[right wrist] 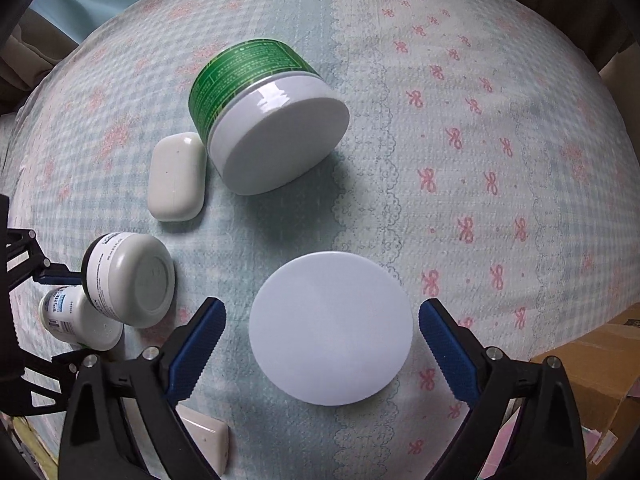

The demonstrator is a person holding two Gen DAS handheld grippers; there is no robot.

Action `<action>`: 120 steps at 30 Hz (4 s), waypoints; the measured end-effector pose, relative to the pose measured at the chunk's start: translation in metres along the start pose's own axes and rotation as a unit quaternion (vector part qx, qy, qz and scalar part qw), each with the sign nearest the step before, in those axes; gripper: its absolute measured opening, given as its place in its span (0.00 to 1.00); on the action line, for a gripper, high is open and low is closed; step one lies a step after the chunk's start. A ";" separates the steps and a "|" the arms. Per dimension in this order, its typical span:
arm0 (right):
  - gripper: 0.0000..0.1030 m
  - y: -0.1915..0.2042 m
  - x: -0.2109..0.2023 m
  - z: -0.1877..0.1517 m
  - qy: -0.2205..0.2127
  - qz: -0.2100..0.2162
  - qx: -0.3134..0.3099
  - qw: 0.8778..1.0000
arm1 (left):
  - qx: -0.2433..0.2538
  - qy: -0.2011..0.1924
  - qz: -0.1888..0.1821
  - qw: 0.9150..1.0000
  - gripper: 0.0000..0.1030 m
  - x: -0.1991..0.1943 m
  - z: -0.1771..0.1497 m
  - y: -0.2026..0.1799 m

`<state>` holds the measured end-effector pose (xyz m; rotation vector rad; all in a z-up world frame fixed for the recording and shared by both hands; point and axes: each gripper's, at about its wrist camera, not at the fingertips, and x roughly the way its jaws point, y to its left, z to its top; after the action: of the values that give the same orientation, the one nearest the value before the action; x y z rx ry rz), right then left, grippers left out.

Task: Organize rigid objects
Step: 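Grasp the white vitamin bottle with the left tool while the right tool grasps the white lid, then carry the vitamin bottle over the cardboard box while the right tool carries the white-lidded jar, then lower the bottle and jar into the cardboard box and open both tools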

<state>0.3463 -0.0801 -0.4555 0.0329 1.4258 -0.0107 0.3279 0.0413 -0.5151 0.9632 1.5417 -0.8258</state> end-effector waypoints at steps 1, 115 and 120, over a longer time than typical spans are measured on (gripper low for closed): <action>0.81 0.000 0.002 0.001 0.004 0.001 0.001 1.000 | 0.001 -0.001 0.000 1.000 0.51 0.001 0.001 -0.002; 0.72 -0.417 -0.131 -0.145 -0.029 0.104 0.115 0.987 | -0.309 -0.163 -0.175 0.921 0.93 -0.171 0.278 -0.297; 1.00 -0.439 -0.160 -0.151 -0.112 0.123 0.168 0.972 | -0.313 -0.179 -0.161 0.919 1.00 -0.182 0.267 -0.297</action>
<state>0.1621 -0.5159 -0.3265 0.4746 1.1734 -0.0497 0.1874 -0.3517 -0.3777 0.0823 1.5082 -0.6185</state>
